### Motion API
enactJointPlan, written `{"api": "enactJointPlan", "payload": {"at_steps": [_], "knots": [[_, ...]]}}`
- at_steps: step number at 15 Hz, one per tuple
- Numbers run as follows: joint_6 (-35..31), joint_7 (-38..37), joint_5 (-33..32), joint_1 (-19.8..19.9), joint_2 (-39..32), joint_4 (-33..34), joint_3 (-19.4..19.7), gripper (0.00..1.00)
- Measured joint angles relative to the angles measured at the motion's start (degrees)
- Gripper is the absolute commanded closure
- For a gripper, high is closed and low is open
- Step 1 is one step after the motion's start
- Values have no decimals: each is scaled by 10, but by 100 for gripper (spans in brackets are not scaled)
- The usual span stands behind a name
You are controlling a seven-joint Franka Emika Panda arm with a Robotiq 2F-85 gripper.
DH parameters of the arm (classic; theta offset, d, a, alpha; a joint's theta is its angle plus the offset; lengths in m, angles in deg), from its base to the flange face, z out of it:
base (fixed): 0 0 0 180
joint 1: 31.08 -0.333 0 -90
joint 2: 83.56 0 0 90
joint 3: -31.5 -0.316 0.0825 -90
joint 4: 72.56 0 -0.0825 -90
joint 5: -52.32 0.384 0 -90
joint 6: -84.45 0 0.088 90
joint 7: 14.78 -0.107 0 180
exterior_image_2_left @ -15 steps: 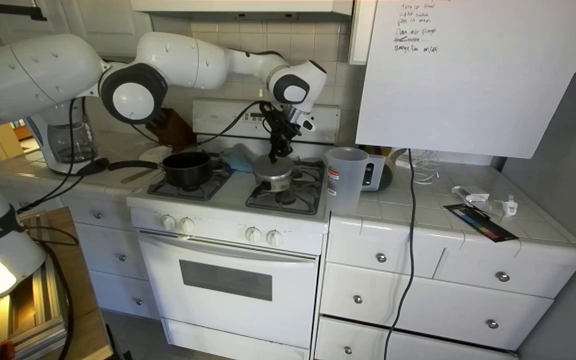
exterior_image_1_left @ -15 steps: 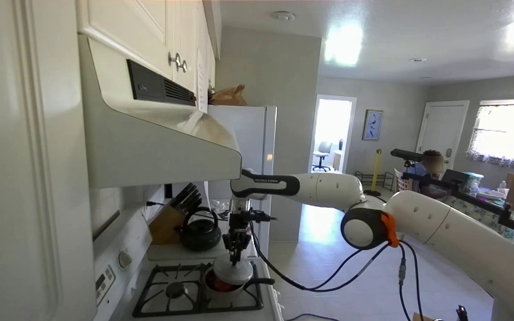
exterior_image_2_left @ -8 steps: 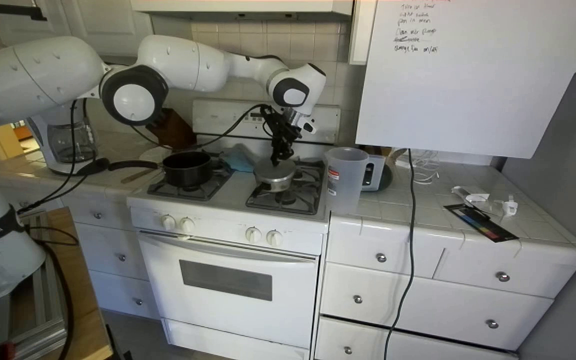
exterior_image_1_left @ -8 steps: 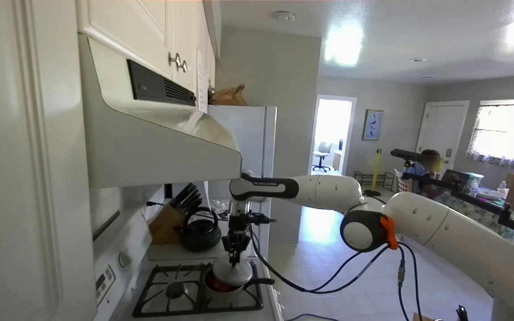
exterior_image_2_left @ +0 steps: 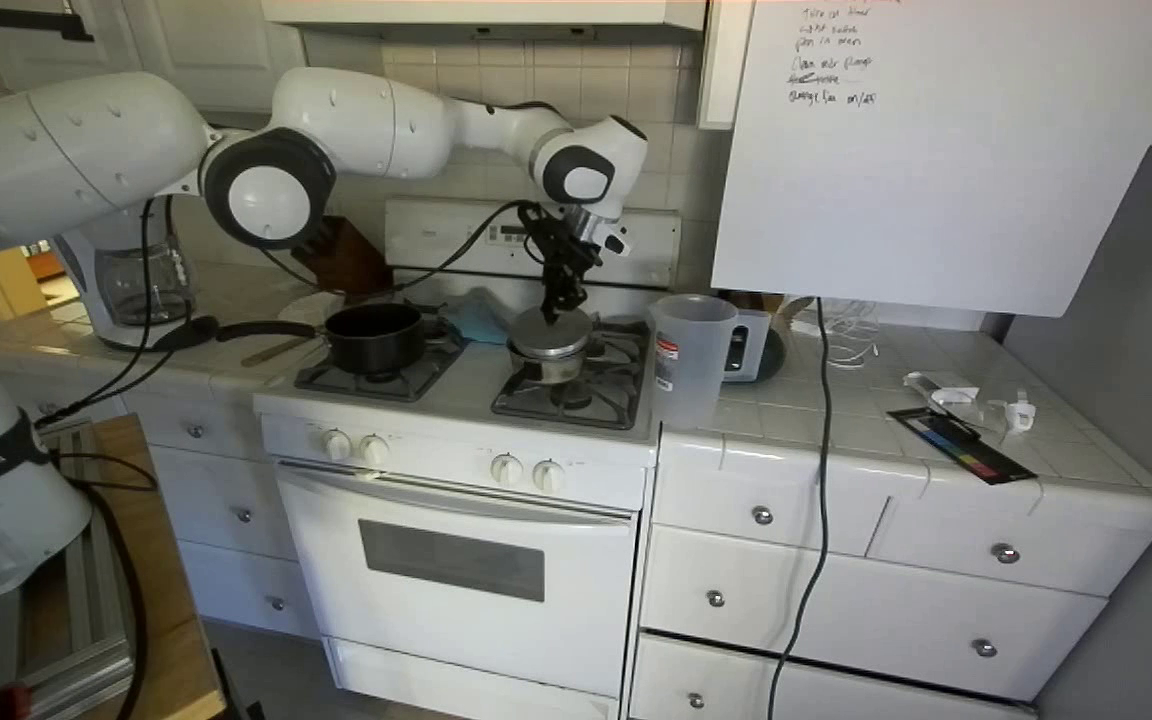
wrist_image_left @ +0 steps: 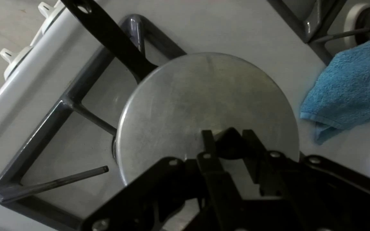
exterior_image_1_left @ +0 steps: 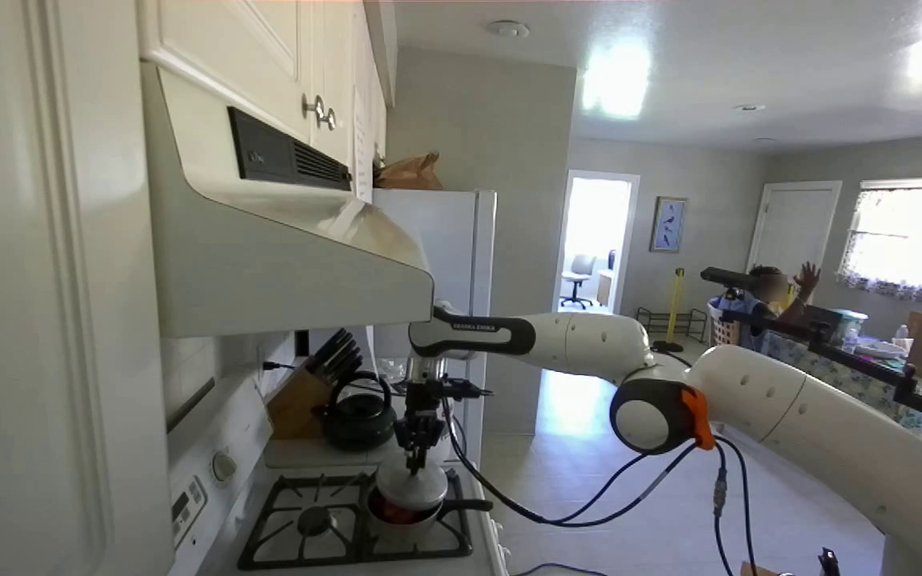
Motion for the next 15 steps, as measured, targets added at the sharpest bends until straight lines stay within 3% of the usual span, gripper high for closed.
{"api": "enactJointPlan", "payload": {"at_steps": [15], "knots": [[-5,0,0,-12,-10,0,0,93]]}}
